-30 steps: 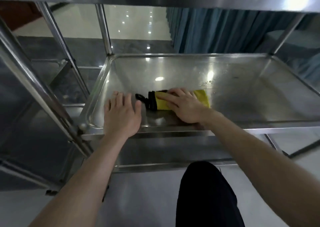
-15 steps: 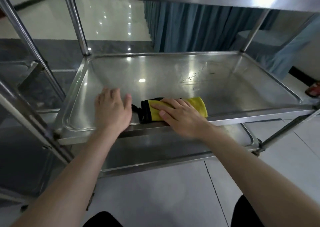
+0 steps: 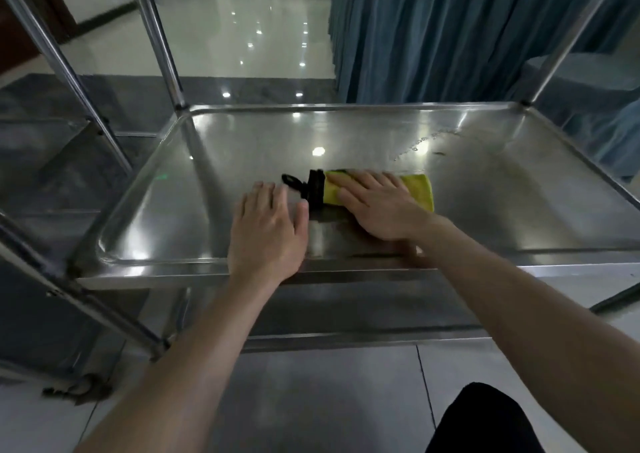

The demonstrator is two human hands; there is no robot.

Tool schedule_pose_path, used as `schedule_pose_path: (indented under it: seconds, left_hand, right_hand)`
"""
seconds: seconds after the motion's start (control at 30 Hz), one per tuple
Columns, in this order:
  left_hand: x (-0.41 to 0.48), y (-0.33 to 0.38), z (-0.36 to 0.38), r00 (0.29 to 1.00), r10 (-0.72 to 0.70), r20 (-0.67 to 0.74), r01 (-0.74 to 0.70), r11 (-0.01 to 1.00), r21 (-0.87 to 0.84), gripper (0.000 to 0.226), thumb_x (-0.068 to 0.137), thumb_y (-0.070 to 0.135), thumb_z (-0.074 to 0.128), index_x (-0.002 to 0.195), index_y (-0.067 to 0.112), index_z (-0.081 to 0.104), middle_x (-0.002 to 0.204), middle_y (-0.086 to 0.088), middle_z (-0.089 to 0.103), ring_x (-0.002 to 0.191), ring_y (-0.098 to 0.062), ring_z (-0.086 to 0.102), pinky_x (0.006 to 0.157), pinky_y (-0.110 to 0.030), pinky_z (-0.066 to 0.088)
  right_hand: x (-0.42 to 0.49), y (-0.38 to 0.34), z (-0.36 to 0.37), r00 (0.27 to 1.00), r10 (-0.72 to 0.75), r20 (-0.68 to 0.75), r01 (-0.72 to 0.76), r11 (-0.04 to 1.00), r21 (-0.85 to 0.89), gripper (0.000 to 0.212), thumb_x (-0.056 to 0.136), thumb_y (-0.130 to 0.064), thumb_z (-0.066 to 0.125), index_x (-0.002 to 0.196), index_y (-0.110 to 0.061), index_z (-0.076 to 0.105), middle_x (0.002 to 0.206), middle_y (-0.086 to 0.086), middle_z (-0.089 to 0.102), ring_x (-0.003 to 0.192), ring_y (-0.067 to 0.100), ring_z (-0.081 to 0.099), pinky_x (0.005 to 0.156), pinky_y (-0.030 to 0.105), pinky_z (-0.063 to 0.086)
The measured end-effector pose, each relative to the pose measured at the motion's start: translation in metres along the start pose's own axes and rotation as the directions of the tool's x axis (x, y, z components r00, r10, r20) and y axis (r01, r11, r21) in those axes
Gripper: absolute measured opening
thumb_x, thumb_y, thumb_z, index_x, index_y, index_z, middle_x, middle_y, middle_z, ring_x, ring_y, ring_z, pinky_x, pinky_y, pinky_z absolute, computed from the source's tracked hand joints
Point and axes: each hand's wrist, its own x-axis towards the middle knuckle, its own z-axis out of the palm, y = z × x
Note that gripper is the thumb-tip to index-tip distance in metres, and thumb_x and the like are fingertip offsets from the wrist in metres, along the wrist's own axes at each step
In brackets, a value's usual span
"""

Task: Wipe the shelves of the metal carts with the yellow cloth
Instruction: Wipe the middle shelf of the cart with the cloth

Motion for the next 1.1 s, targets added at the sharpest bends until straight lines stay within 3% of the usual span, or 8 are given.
schedule_pose_path:
  seconds: [0.17, 0.27, 0.37, 0.47, 0.6, 0.73, 0.97, 1.1]
  left_hand:
    - [0.002, -0.007, 0.004, 0.999, -0.006, 0.053, 0.002, 0.997, 0.072, 0.067, 0.109, 0.05, 0.012, 0.151, 0.013, 0.049, 0.162, -0.011, 0.048, 0.159, -0.029, 0.031, 0.131, -0.047, 0.023]
    - [0.001, -0.004, 0.002, 0.998, -0.037, 0.057, 0.035, 0.999, 0.032, 0.063, 0.109, 0.05, 0.018, 0.155, 0.015, 0.043, 0.165, -0.008, 0.045, 0.161, -0.025, 0.027, 0.131, -0.046, 0.021]
    - [0.001, -0.007, 0.0, 0.999, -0.023, 0.037, 0.022, 0.999, 0.037, 0.063, 0.107, 0.05, 0.021, 0.154, 0.014, 0.046, 0.163, -0.009, 0.047, 0.16, -0.026, 0.029, 0.13, -0.045, 0.022]
    - [0.003, -0.009, -0.001, 1.0, -0.015, 0.023, 0.014, 1.0, 0.011, 0.055, 0.111, 0.045, 0.029, 0.151, 0.014, 0.049, 0.161, -0.01, 0.05, 0.159, -0.027, 0.032, 0.129, -0.046, 0.024]
    - [0.0, -0.006, -0.007, 0.999, -0.047, -0.019, 0.047, 0.999, -0.013, 0.047, 0.109, 0.037, 0.038, 0.143, 0.009, 0.056, 0.148, -0.017, 0.059, 0.149, -0.034, 0.044, 0.125, -0.049, 0.033]
    - [0.004, 0.023, -0.016, 0.989, -0.122, -0.078, 0.113, 0.987, -0.117, 0.055, 0.103, 0.039, 0.029, 0.132, 0.007, 0.063, 0.134, -0.017, 0.065, 0.132, -0.037, 0.056, 0.115, -0.051, 0.041]
    - [0.017, 0.083, 0.0, 0.996, -0.077, 0.055, 0.09, 0.947, -0.309, 0.057, 0.109, 0.055, 0.033, 0.134, 0.013, 0.064, 0.135, -0.009, 0.064, 0.129, -0.03, 0.056, 0.115, -0.044, 0.04]
    - [0.01, 0.077, 0.017, 0.999, 0.047, 0.018, -0.044, 0.991, -0.122, 0.068, 0.105, 0.056, 0.024, 0.133, 0.009, 0.065, 0.131, -0.016, 0.065, 0.128, -0.038, 0.058, 0.113, -0.051, 0.043]
  right_hand:
    - [0.126, 0.027, -0.014, 0.996, 0.08, 0.047, -0.083, 0.994, 0.075, 0.061, 0.109, -0.061, 0.014, 0.168, -0.047, 0.015, 0.178, -0.005, 0.015, 0.164, 0.026, 0.012, 0.131, 0.051, 0.007]
    - [0.142, 0.025, -0.016, 0.996, 0.075, 0.038, -0.076, 0.996, 0.04, 0.057, 0.112, -0.056, 0.024, 0.168, -0.046, 0.015, 0.177, -0.003, 0.016, 0.163, 0.028, 0.013, 0.13, 0.053, 0.006]
    - [0.141, 0.021, -0.018, 0.995, 0.086, 0.057, -0.089, 0.994, 0.063, 0.06, 0.109, -0.063, 0.02, 0.167, -0.048, 0.014, 0.178, -0.004, 0.015, 0.163, 0.026, 0.012, 0.13, 0.052, 0.005]
    - [0.118, 0.014, -0.016, 0.993, 0.098, 0.068, -0.105, 0.988, 0.109, 0.064, 0.107, -0.068, 0.013, 0.168, -0.048, 0.014, 0.179, -0.005, 0.013, 0.164, 0.024, 0.01, 0.13, 0.05, 0.004]
    - [0.026, -0.006, -0.007, 0.997, -0.024, 0.078, 0.017, 0.996, 0.09, 0.074, 0.099, -0.075, 0.001, 0.168, -0.049, 0.01, 0.179, -0.006, 0.011, 0.164, 0.023, 0.01, 0.131, 0.052, 0.006]
    - [-0.075, -0.016, 0.002, 0.994, -0.11, 0.023, 0.108, 0.991, 0.079, 0.062, 0.109, -0.066, 0.01, 0.168, -0.047, 0.011, 0.178, -0.005, 0.014, 0.164, 0.021, 0.011, 0.132, 0.045, 0.003]
    - [-0.115, 0.031, 0.005, 0.992, -0.118, -0.04, 0.115, 0.991, -0.065, 0.081, 0.097, -0.063, -0.018, 0.17, -0.041, 0.012, 0.178, -0.003, 0.018, 0.163, 0.021, 0.016, 0.131, 0.046, 0.011]
    - [-0.117, 0.067, -0.006, 0.999, 0.01, 0.037, -0.012, 0.999, 0.045, 0.072, 0.1, -0.065, -0.011, 0.168, -0.05, 0.005, 0.177, -0.011, 0.012, 0.162, 0.015, 0.01, 0.131, 0.039, 0.005]
